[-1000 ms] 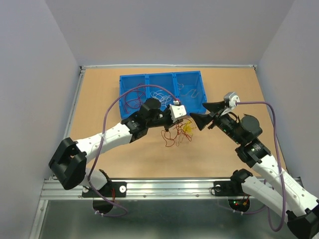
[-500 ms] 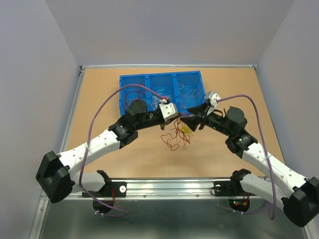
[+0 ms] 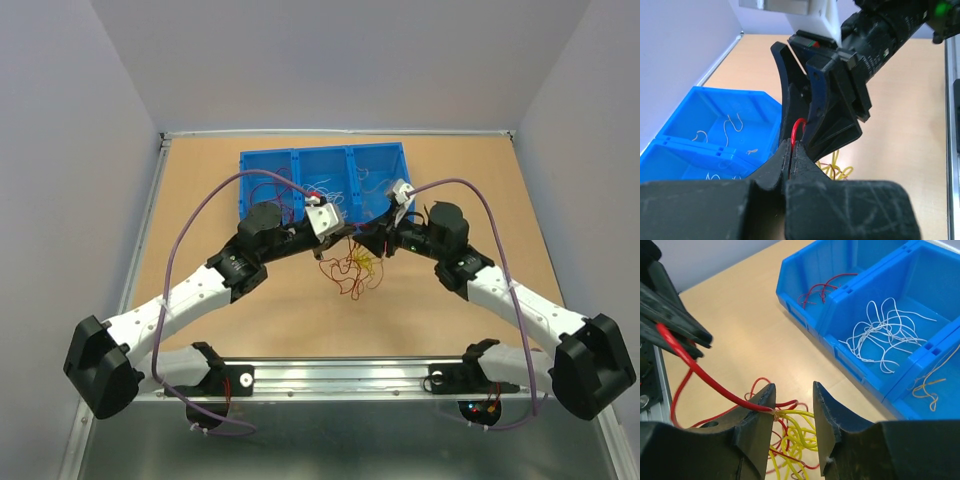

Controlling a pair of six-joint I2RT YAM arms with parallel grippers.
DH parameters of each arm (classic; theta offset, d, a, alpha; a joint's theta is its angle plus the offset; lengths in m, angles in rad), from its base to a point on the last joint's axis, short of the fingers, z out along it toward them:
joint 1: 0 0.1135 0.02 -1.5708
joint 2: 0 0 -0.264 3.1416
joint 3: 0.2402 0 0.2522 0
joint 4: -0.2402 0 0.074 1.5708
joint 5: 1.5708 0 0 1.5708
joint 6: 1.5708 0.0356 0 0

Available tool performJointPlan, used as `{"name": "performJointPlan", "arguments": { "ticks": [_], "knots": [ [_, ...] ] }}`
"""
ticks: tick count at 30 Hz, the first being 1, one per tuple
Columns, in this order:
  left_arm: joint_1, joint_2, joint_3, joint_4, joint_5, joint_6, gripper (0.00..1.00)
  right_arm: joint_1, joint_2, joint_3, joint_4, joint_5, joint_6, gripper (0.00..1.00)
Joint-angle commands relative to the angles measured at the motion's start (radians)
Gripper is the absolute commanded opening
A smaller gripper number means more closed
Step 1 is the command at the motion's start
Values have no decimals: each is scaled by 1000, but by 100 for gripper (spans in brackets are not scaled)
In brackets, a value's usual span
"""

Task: Untangle the cables

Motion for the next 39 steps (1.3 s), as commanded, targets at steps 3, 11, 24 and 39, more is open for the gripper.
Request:
{"name": "performJointPlan", "arguments": {
  "ticks": [3,11,24,39],
  "knots": [
    [26,-104,-2,100,13,-43,0,-2,59,103,40,-52,4,41],
    [34,-185,133,76,-247,-80,0,-2,232,186,67,-138,15,46],
    [34,-85,700,-112,-598,38,0,2,337,278,-92,-195,-35,31],
    [115,130,997,-43,-910,135,0,11,130,174,-152,-258,-100,11]
  ]
}}
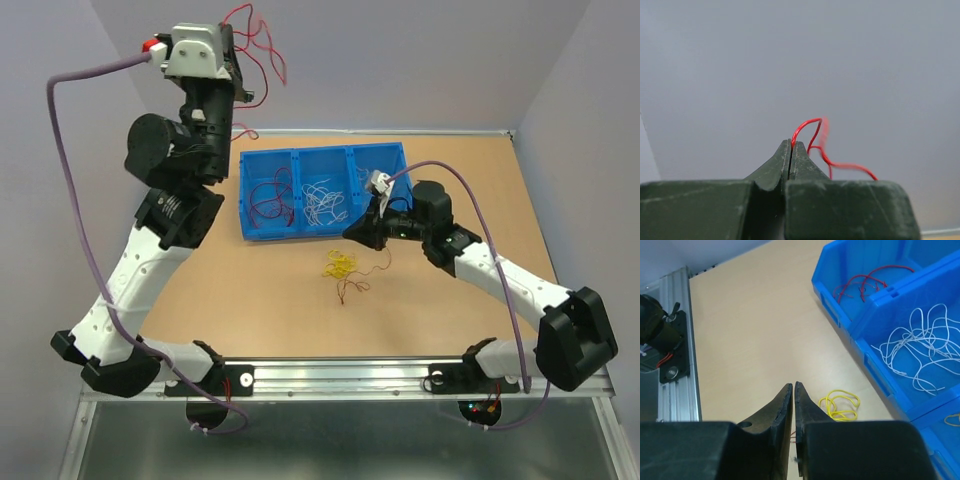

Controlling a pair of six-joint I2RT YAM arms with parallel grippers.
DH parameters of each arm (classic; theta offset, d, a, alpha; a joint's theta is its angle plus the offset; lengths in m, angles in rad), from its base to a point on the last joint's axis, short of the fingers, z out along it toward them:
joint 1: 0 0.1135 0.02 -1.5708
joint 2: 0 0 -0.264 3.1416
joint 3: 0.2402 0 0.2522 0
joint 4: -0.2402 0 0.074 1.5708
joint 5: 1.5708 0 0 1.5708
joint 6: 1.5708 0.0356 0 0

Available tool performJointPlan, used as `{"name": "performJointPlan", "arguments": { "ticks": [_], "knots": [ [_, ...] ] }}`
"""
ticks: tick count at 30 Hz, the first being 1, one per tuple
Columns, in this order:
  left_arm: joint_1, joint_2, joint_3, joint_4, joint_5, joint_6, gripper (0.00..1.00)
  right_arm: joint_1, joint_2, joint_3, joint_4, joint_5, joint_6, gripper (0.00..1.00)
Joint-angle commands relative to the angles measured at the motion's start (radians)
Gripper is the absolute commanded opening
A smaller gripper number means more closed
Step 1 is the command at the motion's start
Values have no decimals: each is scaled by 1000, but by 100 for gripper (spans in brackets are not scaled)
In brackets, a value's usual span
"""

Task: Untangle the cables

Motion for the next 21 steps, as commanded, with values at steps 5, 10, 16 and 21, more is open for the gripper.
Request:
{"name": "performJointPlan", "arguments": {
  "ticks": [5,10,16,21],
  "knots": [
    [16,7,-63,87,-37,46,0,11,-142,-76,15,-58,-28,15],
    [57,-24,-191,127,15,-9,0,13,-223,-113,47,22,8,15],
    [129,-46,-382,175,59,-61,0,11,-338,-179,112,144,65,15],
    [249,-50,-504,216,176,-176,0,11,-390,-217,161,167,94,15]
  ]
}}
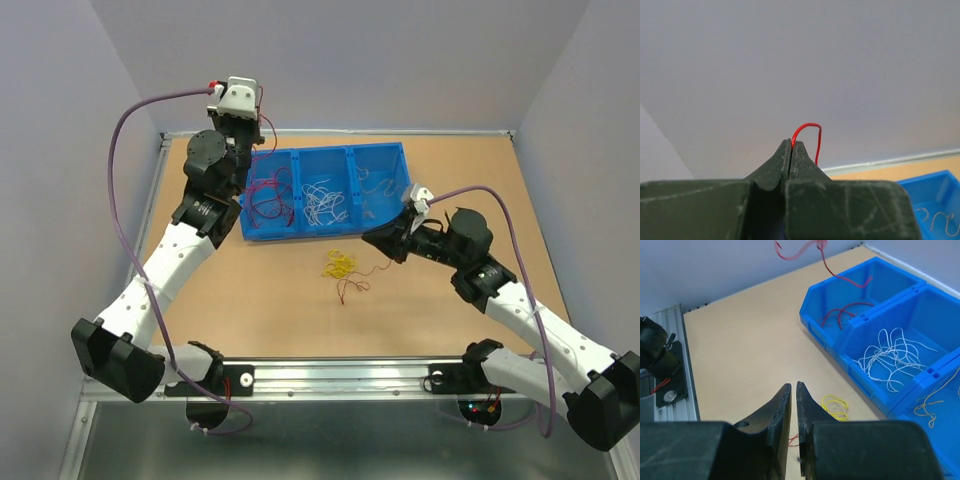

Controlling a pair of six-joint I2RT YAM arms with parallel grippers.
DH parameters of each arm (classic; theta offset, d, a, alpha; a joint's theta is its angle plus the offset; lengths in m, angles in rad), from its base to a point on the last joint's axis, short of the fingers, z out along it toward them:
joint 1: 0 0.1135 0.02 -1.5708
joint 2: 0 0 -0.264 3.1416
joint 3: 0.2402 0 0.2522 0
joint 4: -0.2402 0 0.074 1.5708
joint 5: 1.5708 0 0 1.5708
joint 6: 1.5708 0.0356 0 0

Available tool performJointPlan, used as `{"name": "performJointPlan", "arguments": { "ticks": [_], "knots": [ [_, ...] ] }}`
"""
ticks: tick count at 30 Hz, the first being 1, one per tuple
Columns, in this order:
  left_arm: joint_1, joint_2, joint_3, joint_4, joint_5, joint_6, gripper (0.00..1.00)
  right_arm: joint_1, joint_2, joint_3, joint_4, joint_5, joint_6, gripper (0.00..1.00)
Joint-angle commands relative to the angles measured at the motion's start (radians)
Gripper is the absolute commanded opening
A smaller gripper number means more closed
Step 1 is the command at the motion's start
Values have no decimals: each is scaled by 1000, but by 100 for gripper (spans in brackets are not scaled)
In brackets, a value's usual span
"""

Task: Untangle the cables

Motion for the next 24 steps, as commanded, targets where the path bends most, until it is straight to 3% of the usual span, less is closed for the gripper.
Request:
{"name": "performJointPlan", "arguments": {
  "ticks": [1,8,24],
  "knots": [
    [96,-38,-51,120,92,-103,0,3,-36,-28,95,54,35,15],
    [208,-10,-142,147,228,-215,0,3,-56,-38,100,109,52,15],
    [214,77,-274,206,299,-235,0,5,-68,-48,112,121,60,15]
  ]
}}
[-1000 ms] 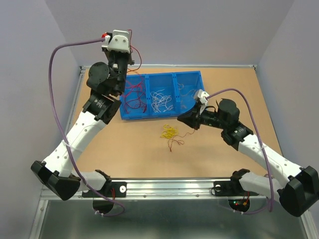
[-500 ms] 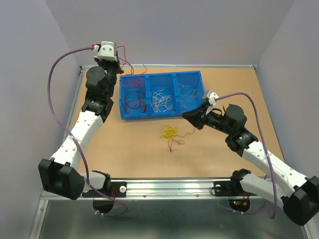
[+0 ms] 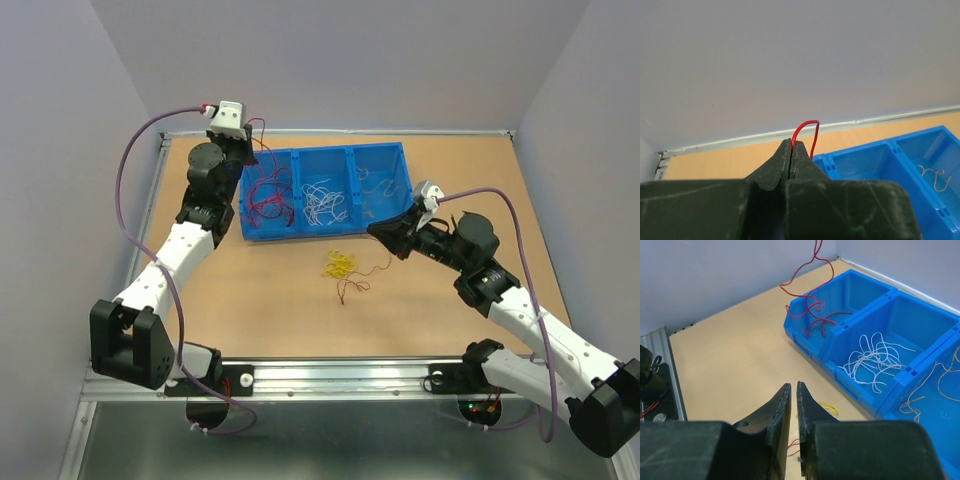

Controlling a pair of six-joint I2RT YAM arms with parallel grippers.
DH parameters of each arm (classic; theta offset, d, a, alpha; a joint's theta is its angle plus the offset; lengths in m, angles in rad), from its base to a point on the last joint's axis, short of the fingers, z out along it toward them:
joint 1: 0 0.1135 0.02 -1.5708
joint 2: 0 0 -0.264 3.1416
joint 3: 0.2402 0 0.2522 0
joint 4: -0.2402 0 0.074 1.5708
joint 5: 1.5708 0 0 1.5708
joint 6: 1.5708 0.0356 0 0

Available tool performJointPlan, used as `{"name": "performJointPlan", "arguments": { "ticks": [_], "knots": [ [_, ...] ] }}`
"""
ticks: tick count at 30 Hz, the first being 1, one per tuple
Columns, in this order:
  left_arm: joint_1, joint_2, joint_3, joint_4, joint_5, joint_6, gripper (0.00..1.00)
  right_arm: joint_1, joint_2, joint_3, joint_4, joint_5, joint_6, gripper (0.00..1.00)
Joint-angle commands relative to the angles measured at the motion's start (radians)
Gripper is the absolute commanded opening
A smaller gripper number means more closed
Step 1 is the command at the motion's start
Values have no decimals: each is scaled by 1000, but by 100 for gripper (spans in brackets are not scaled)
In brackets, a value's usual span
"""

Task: Untangle the cables

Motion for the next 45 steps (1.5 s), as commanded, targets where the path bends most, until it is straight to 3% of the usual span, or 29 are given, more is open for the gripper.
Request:
{"name": "performJointPlan", "arguments": {
  "ticks": [1,16,20,22,26,28,37,41,42,45],
  "knots": [
    [-2,40,-7,90,20,-7,0,3,-12,-24,58,8,5,16],
    [0,233,122,32,-107,-18,0,5,-13,-28,61,31,0,16],
    [1,235,79,33,-92,77,14,5,-12,-29,61,44,0,16],
    [1,244,49,21,-53,162,13,3,-13,-30,61,50,-2,16],
    [-5,375,160,-189,5,221,0,5,-20,-32,61,51,-2,16],
    [-6,426,251,-313,20,221,0,3,-18,-32,61,51,0,16],
    [-17,555,297,-436,13,220,0,3,-27,-38,60,76,-5,16],
    [-17,558,317,-462,31,213,14,5,-1,-29,58,90,-2,16],
    [-17,535,305,-455,33,210,26,3,5,-22,46,100,-2,16],
    [-17,470,266,-422,42,215,47,3,37,2,18,111,-3,17]
  ]
}}
